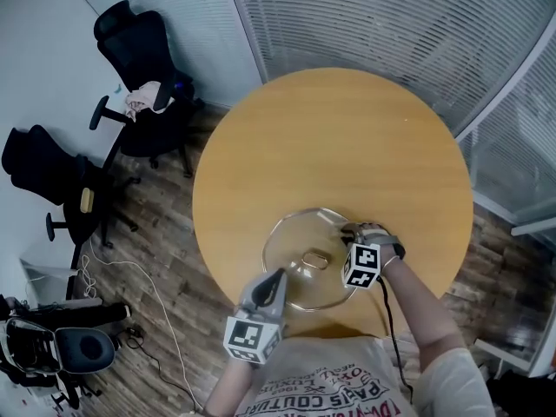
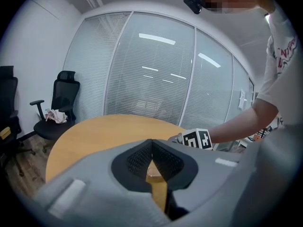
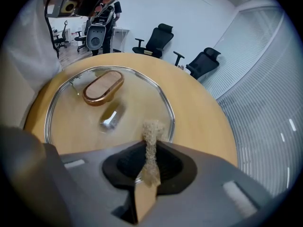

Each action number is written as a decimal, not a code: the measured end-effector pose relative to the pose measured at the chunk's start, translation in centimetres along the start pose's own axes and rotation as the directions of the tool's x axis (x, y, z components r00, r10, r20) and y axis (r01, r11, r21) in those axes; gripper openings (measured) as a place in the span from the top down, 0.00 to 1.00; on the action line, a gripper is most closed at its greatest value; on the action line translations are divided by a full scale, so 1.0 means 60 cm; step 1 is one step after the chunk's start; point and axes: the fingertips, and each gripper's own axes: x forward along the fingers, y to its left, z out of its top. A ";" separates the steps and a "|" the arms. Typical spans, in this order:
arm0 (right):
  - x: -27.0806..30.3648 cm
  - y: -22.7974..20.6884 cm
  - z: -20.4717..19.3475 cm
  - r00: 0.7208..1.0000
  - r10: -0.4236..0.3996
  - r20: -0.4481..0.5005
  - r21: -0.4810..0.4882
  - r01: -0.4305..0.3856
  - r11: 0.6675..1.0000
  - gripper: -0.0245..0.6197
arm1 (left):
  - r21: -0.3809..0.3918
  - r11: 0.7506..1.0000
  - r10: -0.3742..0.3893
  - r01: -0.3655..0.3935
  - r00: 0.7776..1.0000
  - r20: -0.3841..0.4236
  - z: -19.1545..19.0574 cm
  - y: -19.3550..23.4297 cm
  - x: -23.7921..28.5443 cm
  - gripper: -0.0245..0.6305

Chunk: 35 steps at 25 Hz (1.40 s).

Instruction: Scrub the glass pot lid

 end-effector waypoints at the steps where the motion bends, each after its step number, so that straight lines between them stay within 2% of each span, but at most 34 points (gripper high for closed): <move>1: -0.003 0.004 -0.005 1.000 0.000 -0.004 0.008 0.000 1.000 0.87 | 0.004 1.000 -0.008 0.008 1.000 -0.002 0.000 -0.003 0.002 0.95; 19: -0.069 0.107 -0.031 0.994 0.001 -0.113 0.212 0.023 0.977 0.87 | 0.063 0.977 -0.203 0.203 0.979 -0.014 0.012 -0.005 -0.043 0.95; 27: -0.090 0.177 -0.031 0.985 -0.005 -0.171 0.343 0.064 0.937 0.87 | 0.086 0.953 -0.288 0.289 0.957 -0.018 0.011 -0.008 -0.067 0.95; 35: -0.110 0.238 -0.006 0.976 -0.003 -0.219 0.460 0.106 0.882 0.87 | 0.097 0.930 -0.354 0.354 0.935 -0.019 0.008 -0.009 -0.092 0.95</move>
